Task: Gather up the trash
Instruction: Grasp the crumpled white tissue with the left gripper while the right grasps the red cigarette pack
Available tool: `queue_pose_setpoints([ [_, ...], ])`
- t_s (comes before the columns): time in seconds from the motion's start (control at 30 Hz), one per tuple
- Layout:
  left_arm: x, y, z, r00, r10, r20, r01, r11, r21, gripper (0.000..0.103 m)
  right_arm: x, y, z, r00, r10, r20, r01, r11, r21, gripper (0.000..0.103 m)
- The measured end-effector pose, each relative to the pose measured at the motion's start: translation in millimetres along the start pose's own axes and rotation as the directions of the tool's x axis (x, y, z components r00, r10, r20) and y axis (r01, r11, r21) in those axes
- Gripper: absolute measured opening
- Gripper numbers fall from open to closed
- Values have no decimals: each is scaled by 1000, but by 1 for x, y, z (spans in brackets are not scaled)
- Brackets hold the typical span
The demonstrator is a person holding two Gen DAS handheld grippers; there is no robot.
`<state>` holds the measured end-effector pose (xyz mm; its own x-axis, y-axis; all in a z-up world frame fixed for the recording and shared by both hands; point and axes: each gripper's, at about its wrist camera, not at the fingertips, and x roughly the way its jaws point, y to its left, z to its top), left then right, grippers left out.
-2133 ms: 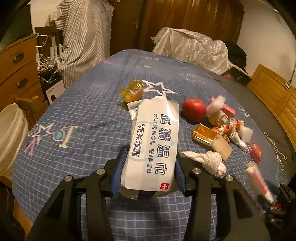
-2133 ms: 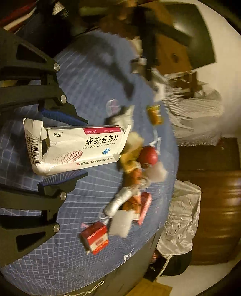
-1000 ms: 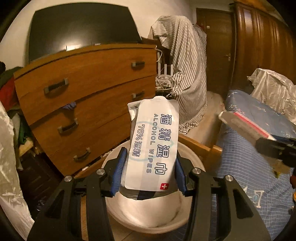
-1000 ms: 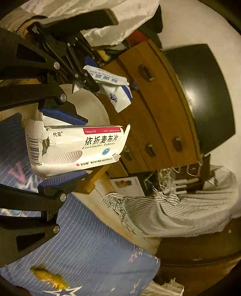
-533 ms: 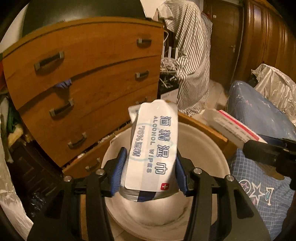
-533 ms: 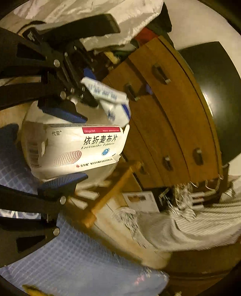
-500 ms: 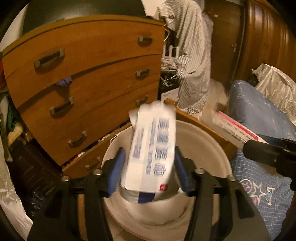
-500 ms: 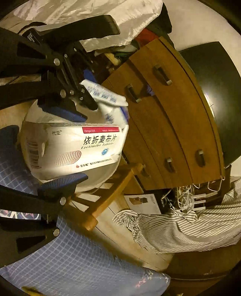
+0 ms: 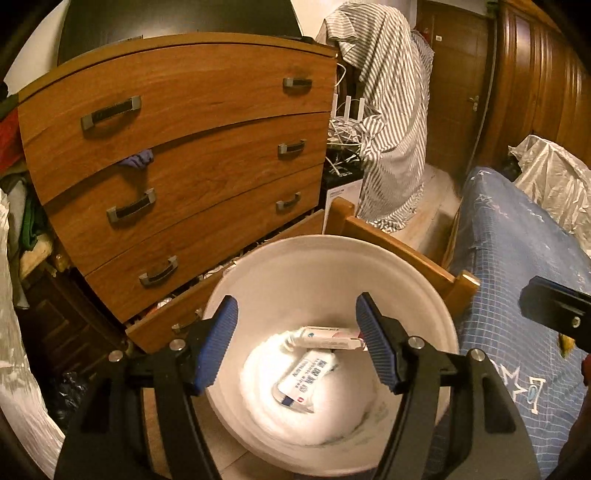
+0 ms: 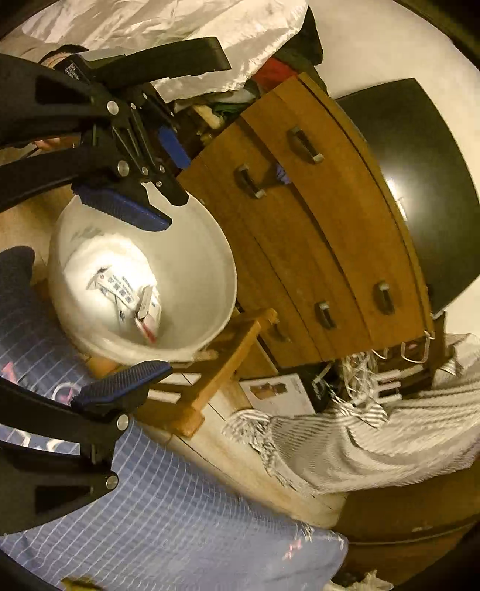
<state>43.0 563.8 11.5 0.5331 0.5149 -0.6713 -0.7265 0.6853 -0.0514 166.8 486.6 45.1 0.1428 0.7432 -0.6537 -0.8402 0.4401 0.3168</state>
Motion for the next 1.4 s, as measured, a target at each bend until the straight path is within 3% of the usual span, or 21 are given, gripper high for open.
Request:
queue_pose_setpoints([
  [0.13, -16, -24, -13, 999, -28, 19, 28, 999, 17, 70, -47, -12, -25, 992, -63, 111, 64, 998, -4, 74],
  [0.27, -31, -70, -33, 996, -89, 21, 88, 993, 77, 71, -107, -36, -65, 956, -170, 238, 172, 985, 16, 74],
  [0.4, -46, -121, -59, 984, -178, 12, 174, 974, 148, 75, -161, -70, -106, 923, -255, 288, 246, 967, 66, 74],
  [0.67, -64, -210, -111, 951, -301, -74, 310, 907, 286, 78, -265, -143, -197, 853, -428, 300, 388, 903, 186, 77],
  [0.87, -77, -253, -140, 926, -356, -126, 377, 863, 336, 80, -335, -191, -266, 794, -541, 279, 461, 834, 303, 77],
  [1.0, -87, -283, -159, 911, -381, -157, 412, 838, 358, 81, -368, -214, -303, 766, -588, 260, 485, 794, 367, 77],
  [1.1, -96, -305, -174, 901, -396, -179, 434, 819, 375, 83, -395, -237, -334, 739, -629, 242, 499, 752, 431, 78],
  [1.2, -104, -324, -186, 894, -405, -194, 449, 801, 395, 84, -419, -255, -359, 695, -681, 231, 515, 696, 501, 83],
  [1.27, -109, -338, -194, 889, -409, -205, 458, 787, 413, 85, -439, -271, -381, 657, -723, 213, 526, 642, 558, 85],
  [1.4, -113, -358, -206, 882, -415, -223, 470, 770, 431, 85, -477, -316, -426, 573, -813, 103, 548, 474, 689, 93],
])
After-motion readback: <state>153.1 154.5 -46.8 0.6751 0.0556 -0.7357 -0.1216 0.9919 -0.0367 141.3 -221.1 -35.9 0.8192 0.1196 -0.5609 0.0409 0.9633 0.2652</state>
